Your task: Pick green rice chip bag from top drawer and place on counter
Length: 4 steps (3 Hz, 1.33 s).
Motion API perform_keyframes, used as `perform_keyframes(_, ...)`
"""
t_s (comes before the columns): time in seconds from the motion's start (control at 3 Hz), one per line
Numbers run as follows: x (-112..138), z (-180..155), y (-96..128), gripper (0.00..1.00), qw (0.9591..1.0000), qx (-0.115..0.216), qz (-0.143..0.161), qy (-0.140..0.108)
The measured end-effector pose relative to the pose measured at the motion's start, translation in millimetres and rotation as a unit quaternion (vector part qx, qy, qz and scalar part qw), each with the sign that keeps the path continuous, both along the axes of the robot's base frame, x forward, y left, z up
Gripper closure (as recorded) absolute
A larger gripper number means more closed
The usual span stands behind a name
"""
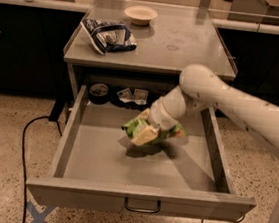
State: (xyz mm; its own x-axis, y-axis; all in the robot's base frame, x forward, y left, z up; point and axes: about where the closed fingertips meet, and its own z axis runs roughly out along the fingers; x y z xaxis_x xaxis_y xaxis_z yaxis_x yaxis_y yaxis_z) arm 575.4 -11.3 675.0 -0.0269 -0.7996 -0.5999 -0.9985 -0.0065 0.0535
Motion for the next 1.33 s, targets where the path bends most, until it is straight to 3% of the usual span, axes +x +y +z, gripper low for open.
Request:
perform_keyframes(0.33,13.2,111.7,27.8,1.00,0.9981,0.005,0.030,-0.052)
perform_keyframes(0.67,20.9,192.3,51.2,1.00,0.9944,0.007,0.050,-0.093)
perform_keyframes(1.0,43.0,252.7,62.8,1.00,0.9901,-0.002,0.052,-0.130)
perform_keyframes(1.33,78.6,279.6,63.1,1.00,0.9860,-0.034,0.040,-0.159)
